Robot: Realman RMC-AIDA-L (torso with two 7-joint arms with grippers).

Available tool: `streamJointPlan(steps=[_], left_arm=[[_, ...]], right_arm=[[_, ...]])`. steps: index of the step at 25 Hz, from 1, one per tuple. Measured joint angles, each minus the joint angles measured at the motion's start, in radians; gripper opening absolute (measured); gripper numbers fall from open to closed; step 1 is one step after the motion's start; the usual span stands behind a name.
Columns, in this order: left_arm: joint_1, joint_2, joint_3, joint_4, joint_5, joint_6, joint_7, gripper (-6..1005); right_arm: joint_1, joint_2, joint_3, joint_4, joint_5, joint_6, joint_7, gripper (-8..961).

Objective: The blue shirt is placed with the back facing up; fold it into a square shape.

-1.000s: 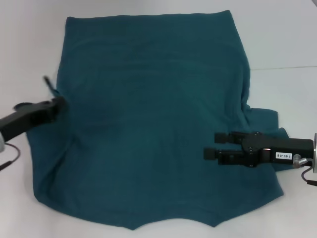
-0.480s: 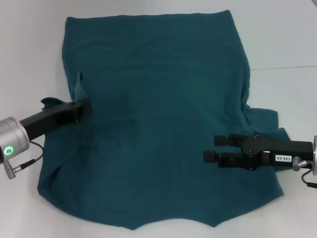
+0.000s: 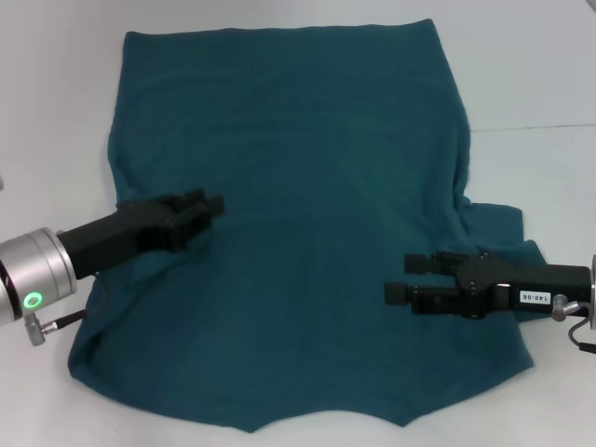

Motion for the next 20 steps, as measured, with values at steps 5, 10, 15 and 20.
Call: streamJointPlan(steps=[5, 10, 15, 20], left_arm=[[0.001, -0.001, 0.002, 0.000, -0.007, 0.037, 0.063, 305], [0.016, 0.002, -0.029, -0.001, -0.050, 0.031, 0.073, 484], [0.039, 0.001, -0.046, -0.004, -0.085, 0.055, 0.075, 683], [0.048, 0.001, -0.039, -0.023, -0.080, 0.146, 0.094, 838]], right_arm=[[0.000, -0.001, 0.003, 0.000, 0.003, 0.000, 0.000, 915], [0.000, -0.003, 0.011, 0.000, 0.003, 0.000, 0.000, 915], [-0.001, -0.007, 0.031, 0.000, 0.004, 0.001, 0.009, 915], [-0.015, -0.014, 0.089, -0.005, 0.005, 0.005, 0.041, 915]])
